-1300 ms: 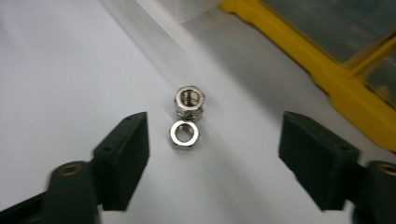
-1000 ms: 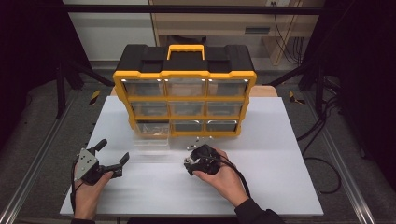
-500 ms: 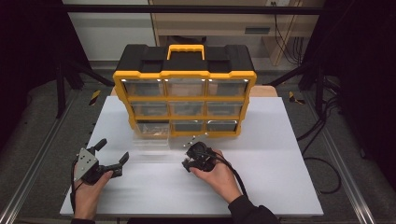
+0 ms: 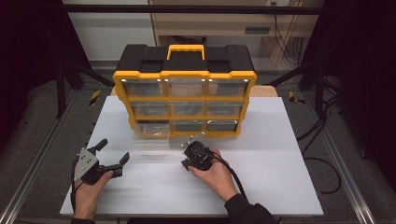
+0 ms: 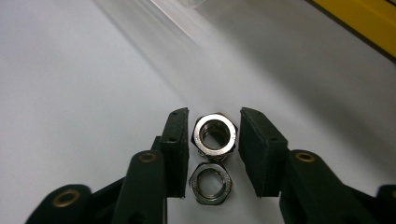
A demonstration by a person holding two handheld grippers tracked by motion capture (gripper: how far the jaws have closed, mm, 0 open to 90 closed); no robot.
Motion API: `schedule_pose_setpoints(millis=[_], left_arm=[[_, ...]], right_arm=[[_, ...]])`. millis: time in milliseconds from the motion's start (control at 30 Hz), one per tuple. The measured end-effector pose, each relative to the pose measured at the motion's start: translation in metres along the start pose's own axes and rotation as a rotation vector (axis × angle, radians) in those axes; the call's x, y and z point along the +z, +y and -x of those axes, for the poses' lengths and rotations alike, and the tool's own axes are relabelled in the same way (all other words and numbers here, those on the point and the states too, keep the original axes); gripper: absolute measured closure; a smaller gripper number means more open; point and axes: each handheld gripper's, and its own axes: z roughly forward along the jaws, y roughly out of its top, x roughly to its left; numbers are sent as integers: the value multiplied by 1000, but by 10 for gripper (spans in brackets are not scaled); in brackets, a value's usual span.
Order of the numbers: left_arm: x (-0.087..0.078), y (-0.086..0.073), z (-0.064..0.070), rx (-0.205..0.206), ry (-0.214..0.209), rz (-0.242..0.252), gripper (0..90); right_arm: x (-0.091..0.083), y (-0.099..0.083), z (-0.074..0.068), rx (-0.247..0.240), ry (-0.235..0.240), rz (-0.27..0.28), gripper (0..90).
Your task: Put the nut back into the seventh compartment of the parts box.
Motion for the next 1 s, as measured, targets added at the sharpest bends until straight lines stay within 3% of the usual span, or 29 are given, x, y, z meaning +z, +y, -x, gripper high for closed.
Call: schedule_pose_setpoints(millis=[500, 633, 700, 1000], left_arm=[[0, 0, 0, -5, -8, 2, 35], [0, 0, 0, -9, -10, 4, 35], [0, 0, 0, -13, -14, 6, 35], [1, 0, 1, -14, -32, 8, 35]], right_arm=[[-8, -1, 1, -35, -10, 36, 701], [-16, -2, 1, -39, -26, 77, 702], [-23, -6, 4, -50, -12, 134, 701], [-37, -10, 10, -37, -7, 203, 702]])
